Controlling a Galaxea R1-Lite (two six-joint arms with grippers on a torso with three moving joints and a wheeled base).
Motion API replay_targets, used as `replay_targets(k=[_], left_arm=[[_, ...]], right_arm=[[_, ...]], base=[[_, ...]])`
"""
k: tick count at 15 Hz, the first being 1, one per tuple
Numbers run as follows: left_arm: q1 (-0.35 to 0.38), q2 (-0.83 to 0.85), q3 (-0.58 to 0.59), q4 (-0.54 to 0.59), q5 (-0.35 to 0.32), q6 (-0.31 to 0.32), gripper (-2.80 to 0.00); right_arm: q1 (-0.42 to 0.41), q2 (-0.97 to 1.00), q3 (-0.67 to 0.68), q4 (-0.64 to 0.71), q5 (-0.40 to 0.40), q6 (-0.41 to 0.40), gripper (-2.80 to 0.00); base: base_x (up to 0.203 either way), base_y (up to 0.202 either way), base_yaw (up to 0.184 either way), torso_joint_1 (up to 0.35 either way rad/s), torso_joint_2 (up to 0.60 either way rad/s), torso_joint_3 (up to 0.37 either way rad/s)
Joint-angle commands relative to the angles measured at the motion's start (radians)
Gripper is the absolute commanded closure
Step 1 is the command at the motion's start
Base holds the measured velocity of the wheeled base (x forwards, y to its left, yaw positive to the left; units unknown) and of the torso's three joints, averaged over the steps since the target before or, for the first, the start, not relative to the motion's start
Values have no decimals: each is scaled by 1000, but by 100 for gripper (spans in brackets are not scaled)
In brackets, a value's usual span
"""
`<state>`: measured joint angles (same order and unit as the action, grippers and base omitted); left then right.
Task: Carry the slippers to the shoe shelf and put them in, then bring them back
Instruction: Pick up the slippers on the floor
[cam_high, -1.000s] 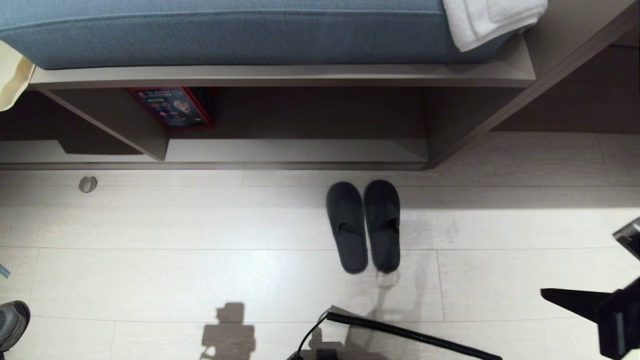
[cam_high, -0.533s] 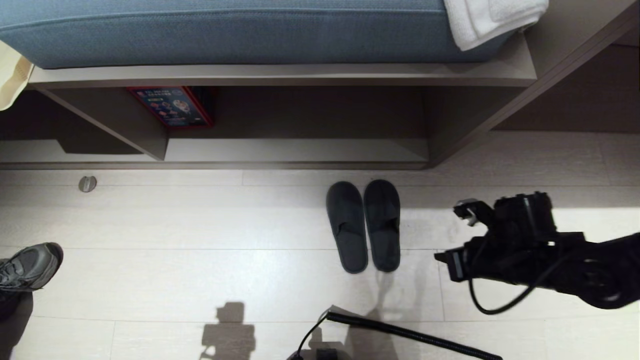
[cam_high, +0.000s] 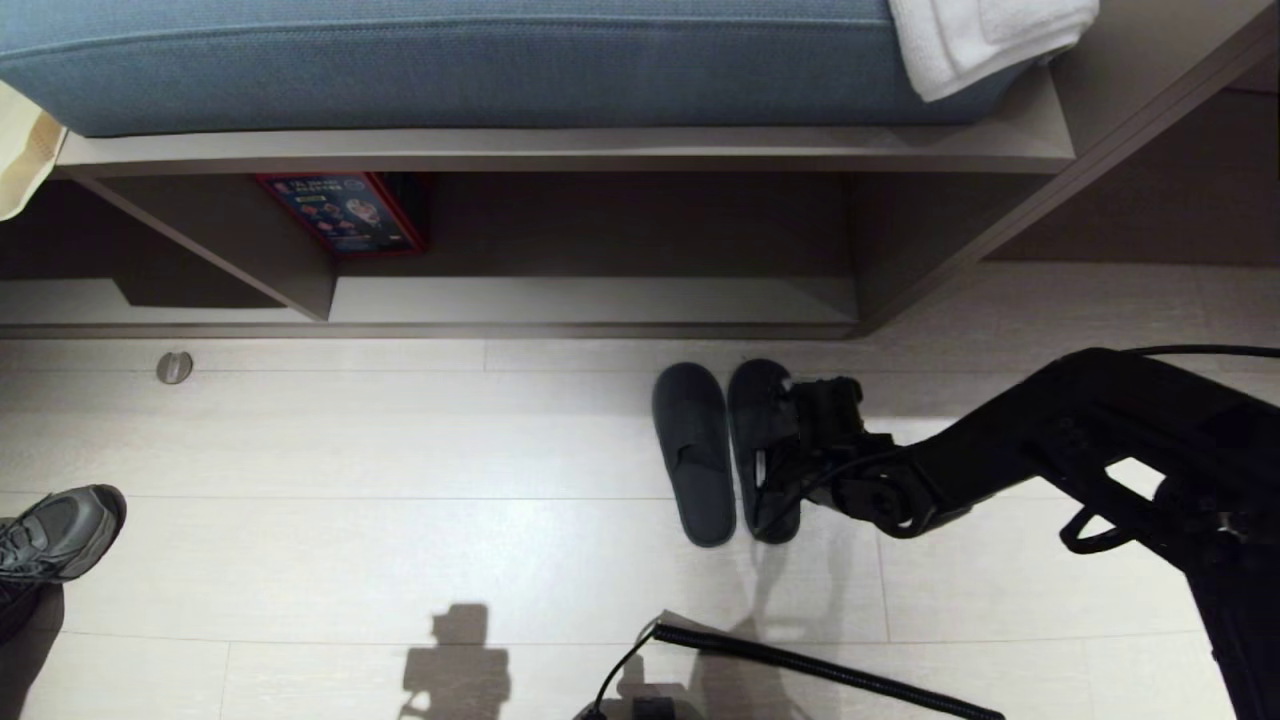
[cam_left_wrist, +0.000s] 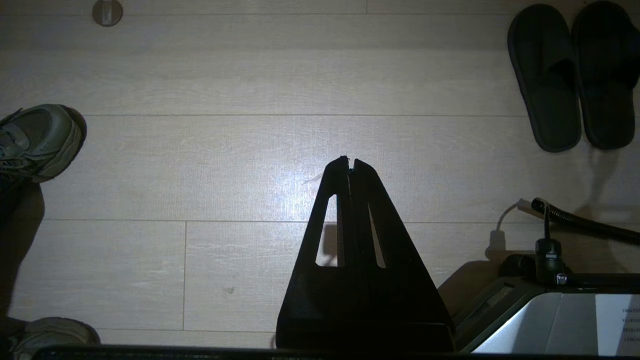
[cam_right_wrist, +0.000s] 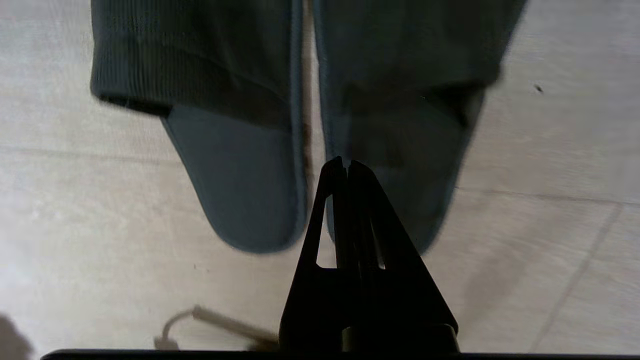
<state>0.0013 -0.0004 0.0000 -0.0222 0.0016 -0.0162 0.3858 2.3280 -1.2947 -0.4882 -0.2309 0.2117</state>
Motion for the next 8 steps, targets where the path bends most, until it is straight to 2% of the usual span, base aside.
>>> replay_targets(k=[1,3,5,6,8], left_arm=[[0,0,8,-1,0,-1,0],[0,0,8,-1,0,-1,0],[0,0,9,-1,0,-1,0],[0,0,9,-1,0,-1,0],[-1,0,8,-1,0,-1,0]], right_arm=[[19,107,-109,8,-30,5,0],[29,161,-222,29,-70,5,0],[35,183,-300,107,-79,10,0],[39,186,-312,121,-80,21,-280],[50,165,-306,151,-80,39,-280]], base=[[0,0,0,0,0,0],[0,0,0,0,0,0],[0,0,0,0,0,0],[0,0,0,0,0,0],[0,0,0,0,0,0]])
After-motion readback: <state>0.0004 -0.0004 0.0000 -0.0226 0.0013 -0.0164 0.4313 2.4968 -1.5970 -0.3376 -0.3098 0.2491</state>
